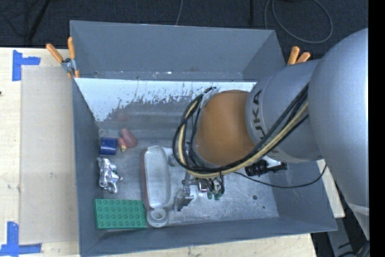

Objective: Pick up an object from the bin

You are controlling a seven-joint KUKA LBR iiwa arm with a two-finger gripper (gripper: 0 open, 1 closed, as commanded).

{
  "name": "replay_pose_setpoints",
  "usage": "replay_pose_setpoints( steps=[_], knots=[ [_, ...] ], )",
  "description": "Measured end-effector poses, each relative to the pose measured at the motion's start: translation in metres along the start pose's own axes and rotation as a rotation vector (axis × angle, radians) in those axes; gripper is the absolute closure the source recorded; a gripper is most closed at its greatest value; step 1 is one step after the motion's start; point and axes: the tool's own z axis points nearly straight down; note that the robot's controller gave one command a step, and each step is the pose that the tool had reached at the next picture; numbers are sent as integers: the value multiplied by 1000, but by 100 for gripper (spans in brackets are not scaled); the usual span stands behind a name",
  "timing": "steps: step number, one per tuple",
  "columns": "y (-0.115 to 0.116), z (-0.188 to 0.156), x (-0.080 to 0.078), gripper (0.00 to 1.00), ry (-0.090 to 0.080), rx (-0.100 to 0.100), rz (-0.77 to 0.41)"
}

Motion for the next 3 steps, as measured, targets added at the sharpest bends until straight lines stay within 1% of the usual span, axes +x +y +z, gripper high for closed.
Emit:
replay_pose_setpoints(
  steps=[1, 2, 3],
  knots=[
    [33, 6, -11, 0, -1, 1, -94],
    [34, 7, -11, 100, -1, 1, -99],
    [56, -106, -7, 100, 41, 12, -96]
  ],
)
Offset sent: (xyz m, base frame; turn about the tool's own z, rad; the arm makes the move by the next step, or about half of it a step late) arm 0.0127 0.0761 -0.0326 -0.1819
